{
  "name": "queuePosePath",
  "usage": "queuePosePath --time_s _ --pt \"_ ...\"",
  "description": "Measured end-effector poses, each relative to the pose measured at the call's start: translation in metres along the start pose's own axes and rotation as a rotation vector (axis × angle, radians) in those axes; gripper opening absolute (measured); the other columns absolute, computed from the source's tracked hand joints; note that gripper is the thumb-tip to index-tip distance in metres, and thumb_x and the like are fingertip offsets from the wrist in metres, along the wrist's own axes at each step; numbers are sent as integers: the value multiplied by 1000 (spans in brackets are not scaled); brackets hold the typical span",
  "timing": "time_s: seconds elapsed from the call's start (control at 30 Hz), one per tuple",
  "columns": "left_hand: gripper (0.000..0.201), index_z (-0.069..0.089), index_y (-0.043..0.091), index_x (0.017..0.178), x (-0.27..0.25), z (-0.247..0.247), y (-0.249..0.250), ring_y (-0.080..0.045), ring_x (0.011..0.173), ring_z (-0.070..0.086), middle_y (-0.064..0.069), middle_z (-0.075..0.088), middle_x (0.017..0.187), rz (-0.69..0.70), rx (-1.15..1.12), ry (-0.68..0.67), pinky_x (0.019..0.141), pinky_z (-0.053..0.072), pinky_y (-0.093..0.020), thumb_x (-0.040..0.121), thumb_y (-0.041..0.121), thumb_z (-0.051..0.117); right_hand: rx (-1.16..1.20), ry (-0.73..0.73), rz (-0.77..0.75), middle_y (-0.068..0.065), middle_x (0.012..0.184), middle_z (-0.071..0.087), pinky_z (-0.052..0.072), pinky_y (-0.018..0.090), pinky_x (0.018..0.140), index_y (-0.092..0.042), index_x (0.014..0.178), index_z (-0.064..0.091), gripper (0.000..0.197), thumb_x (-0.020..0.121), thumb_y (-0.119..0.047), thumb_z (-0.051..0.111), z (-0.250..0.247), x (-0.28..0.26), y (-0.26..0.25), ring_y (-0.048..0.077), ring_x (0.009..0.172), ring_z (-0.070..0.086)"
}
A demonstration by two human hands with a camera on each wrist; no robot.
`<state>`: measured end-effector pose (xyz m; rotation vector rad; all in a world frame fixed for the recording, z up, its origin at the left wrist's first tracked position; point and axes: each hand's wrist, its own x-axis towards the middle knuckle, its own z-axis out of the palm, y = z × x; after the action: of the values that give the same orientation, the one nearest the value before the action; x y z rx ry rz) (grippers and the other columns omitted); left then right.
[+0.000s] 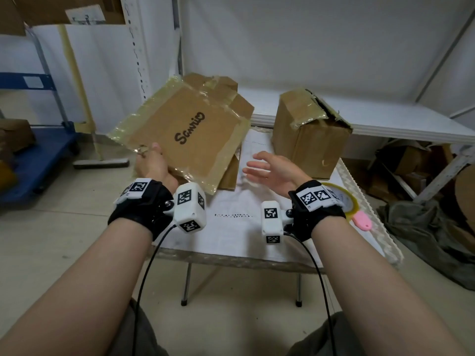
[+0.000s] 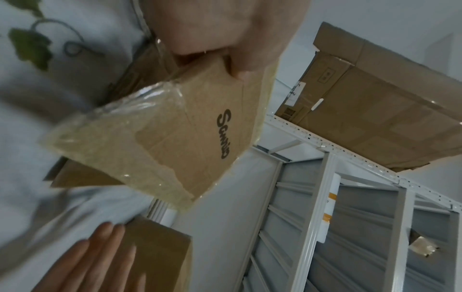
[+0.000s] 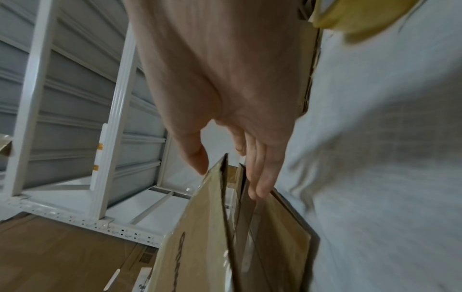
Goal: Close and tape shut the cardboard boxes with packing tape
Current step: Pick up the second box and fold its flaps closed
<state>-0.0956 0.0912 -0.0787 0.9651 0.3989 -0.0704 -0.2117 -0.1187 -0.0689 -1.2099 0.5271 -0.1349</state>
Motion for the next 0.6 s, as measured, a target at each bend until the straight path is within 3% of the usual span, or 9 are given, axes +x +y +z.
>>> queuePosePath --time_s 0.07,0.13,0.23,0.33,0.37,0.43,0.5,0.57,0.6 --pt "40 50 13 137 -3 -9 12 -25 100 66 -8 65 122 73 18 49 91 56 -44 100 29 55 19 12 -43 23 137 54 53 46 104 -3 114 56 18 99 -12 60 -3 -2 -1 39 113 66" --pt "44 51 12 137 -3 -19 23 -17 99 62 0 62 121 156 103 107 89 53 -28 102 39 51 42 -4 -90 20 141 52 52 46 105 -7 112 58 14 101 -15 59 -1 -7 -3 38 121 64" --pt "54 55 13 137 3 -37 34 -14 104 61 1 61 116 247 187 160 86 48 -21 100 51 47 89 -43 -159 15 144 50 51 44 106 -7 136 48 39 101 -18 61 6 -12 -6 35 123 63" --pt "53 57 18 133 5 -46 39 -16 110 62 2 61 118 227 193 65 92 49 -24 98 56 47 179 -91 -233 10 143 50 49 45 109 -12 153 33 64 99 -21 65 18 -16 -9 32 123 63" --pt "48 57 23 129 6 -47 40 -16 108 62 5 62 117 202 161 2 97 48 -27 97 58 47 208 -95 -255 9 139 52 48 46 110 -12 154 32 65 99 -22 65 22 -16 -11 32 125 61" --pt "45 56 28 120 6 -49 41 -19 105 66 3 68 116 158 63 -145 100 51 -45 93 63 50 255 -118 -304 13 135 57 45 46 112 -8 151 39 57 101 -25 61 29 -18 -16 34 128 59" --pt "59 55 24 129 5 -51 42 -23 107 68 -1 71 118 140 22 -306 96 53 -54 89 68 51 287 -132 -346 20 143 55 45 48 112 -6 148 44 53 102 -30 58 32 -18 -20 36 132 55" --pt "57 54 26 133 5 -50 43 -23 111 68 -1 72 120 152 -14 -399 95 53 -53 91 65 50 356 -148 -409 22 141 56 49 46 108 -7 149 43 58 100 -36 58 34 -20 -25 33 125 60" --pt "53 54 26 131 5 -50 44 -23 112 68 0 72 120 152 -19 -413 96 53 -53 92 62 51 387 -153 -455 19 130 61 54 40 101 -5 150 41 63 99 -38 59 35 -22 -28 28 112 64"
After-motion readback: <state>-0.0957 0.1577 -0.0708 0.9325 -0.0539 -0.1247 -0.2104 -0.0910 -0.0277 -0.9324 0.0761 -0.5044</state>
